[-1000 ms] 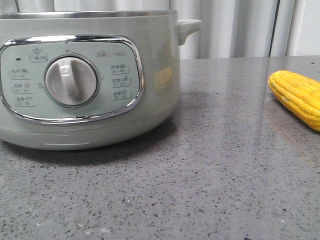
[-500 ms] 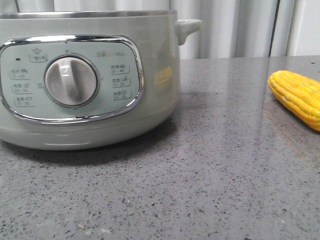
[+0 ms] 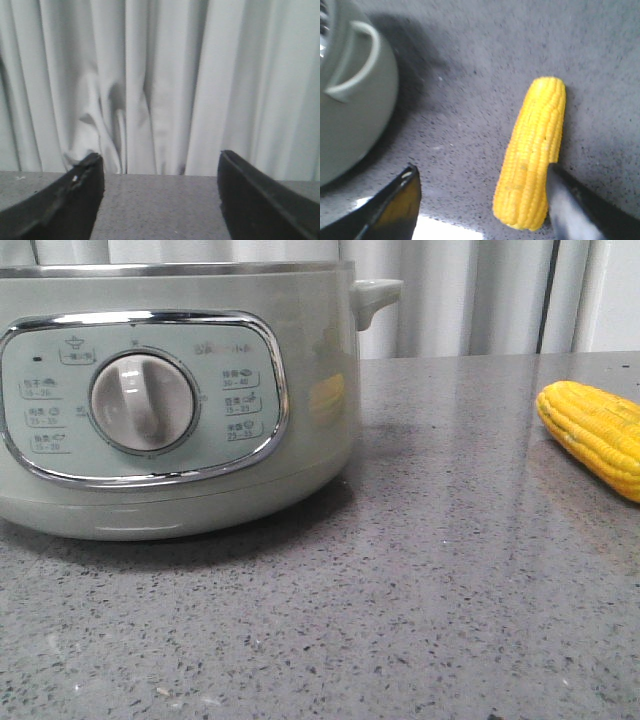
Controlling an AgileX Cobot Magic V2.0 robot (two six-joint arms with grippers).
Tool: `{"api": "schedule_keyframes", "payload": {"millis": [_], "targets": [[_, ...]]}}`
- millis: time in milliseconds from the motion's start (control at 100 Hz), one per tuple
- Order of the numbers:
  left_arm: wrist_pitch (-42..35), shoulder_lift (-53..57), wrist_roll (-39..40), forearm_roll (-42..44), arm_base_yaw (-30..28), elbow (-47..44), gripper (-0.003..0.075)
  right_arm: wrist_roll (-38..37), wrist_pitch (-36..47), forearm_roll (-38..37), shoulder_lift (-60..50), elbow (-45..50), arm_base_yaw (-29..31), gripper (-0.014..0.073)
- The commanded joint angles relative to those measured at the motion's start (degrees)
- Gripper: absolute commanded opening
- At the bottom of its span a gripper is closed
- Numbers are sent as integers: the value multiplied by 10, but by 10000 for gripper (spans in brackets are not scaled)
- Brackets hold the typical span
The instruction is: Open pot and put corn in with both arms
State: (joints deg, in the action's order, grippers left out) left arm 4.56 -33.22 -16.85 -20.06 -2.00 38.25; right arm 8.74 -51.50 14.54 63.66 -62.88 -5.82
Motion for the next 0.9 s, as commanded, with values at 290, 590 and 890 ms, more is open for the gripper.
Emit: {"api": "schedule_keyframes", "payload": {"millis": [290, 590, 890], "targets": [[102, 112, 5, -4, 29, 18, 258, -1, 50, -23, 137, -20, 3, 459], [104, 114, 5, -4, 66, 16, 258, -33, 55, -58, 221, -20, 3, 459], [104, 114, 5, -4, 68, 16, 258, -33, 53, -41, 207, -21, 3, 204]]}}
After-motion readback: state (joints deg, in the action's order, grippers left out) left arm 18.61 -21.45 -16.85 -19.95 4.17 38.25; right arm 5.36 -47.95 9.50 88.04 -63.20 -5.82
